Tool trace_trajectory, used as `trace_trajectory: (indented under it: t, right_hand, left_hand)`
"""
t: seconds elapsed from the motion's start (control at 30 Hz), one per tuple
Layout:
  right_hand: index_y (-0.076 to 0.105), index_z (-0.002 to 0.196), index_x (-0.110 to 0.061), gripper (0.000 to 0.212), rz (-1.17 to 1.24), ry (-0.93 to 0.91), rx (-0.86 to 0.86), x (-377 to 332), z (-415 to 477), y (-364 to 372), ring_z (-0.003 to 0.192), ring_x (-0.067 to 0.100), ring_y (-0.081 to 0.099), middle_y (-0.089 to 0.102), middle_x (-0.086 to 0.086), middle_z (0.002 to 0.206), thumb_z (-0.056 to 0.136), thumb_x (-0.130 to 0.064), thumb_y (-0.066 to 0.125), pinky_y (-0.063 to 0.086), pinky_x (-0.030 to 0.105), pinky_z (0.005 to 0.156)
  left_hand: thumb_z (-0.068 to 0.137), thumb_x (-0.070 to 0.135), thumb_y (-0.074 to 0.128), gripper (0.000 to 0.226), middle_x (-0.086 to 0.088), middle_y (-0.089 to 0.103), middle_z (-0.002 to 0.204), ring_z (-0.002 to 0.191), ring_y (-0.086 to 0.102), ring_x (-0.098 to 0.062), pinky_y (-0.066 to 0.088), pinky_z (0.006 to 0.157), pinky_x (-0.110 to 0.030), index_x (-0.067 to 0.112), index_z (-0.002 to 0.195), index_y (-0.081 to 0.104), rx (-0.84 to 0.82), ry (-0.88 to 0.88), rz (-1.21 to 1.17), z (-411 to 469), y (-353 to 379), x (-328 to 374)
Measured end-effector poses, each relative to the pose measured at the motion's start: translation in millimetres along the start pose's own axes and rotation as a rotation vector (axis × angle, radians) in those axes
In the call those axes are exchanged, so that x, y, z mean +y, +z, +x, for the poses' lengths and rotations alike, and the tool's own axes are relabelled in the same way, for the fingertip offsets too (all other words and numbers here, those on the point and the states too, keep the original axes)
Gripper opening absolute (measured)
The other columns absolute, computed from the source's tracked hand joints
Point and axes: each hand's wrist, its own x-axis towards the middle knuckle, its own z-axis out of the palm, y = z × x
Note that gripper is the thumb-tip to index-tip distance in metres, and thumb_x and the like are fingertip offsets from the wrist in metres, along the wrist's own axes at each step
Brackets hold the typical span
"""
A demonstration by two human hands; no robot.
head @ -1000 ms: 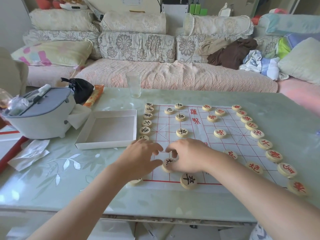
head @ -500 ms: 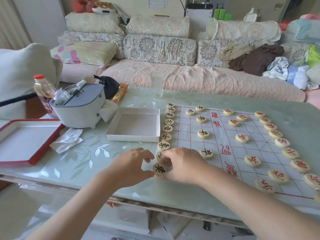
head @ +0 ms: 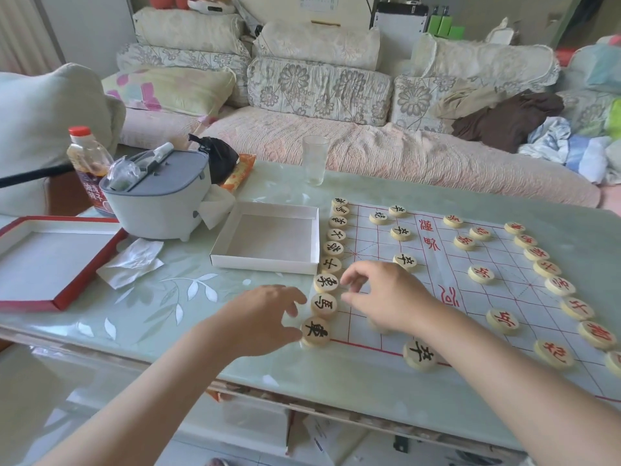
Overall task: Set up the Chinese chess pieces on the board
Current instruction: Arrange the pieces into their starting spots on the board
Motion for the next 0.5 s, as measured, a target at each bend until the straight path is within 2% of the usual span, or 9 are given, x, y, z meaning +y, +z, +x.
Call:
trace_trajectory:
  t: [0.07, 0.2, 0.37, 0.5]
  right_hand:
    - [0.064, 0.104, -0.038, 0.019, -0.040, 0.013, -0.015, 6.3, 4.8, 0.4, 0.088, 0.004, 0.059, 0.067, -0.021, 0.097, 0.085, -0.035, 0.069, 0.041, 0.019, 0.068]
    - [0.065, 0.113, -0.042, 0.028, -0.073, -0.019, -0.061, 4.4, 6.1, 15.4, 0.095, 0.006, 0.058, 0.065, -0.021, 0.106, 0.085, -0.047, 0.068, 0.046, 0.027, 0.079]
    - [0.065, 0.116, -0.041, 0.033, -0.124, -0.085, -0.019, 0.8, 8.2, 28.0, 0.100, 0.008, 0.059, 0.066, -0.019, 0.110, 0.085, -0.054, 0.066, 0.039, 0.027, 0.074]
    - [0.064, 0.115, -0.041, 0.033, -0.120, -0.091, -0.041, 1.8, 8.3, 26.8, 0.101, 0.008, 0.060, 0.066, -0.019, 0.109, 0.085, -0.054, 0.064, 0.041, 0.028, 0.076]
  left_hand:
    - [0.088, 0.039, 0.061, 0.040, 0.020, 0.057, 0.110, 0.094, 0.052, -0.007, 0.046, 0.084, -0.025, 0.033, 0.126, 0.051, 0.044, -0.019, -0.004, 5.5, -0.7, -0.5]
    - [0.090, 0.039, 0.058, 0.033, 0.017, 0.059, 0.111, 0.095, 0.056, -0.009, 0.045, 0.082, -0.026, 0.032, 0.123, 0.056, 0.101, -0.036, -0.027, 19.4, 2.3, 5.8]
    - [0.087, 0.041, 0.061, 0.031, 0.018, 0.062, 0.108, 0.086, 0.050, -0.005, 0.041, 0.075, -0.022, 0.035, 0.118, 0.061, 0.116, -0.039, -0.006, 32.5, 8.9, 10.5]
    - [0.088, 0.040, 0.061, 0.032, 0.017, 0.061, 0.107, 0.085, 0.050, -0.005, 0.043, 0.076, -0.022, 0.033, 0.119, 0.059, 0.122, -0.019, -0.010, 34.8, 9.5, 8.7]
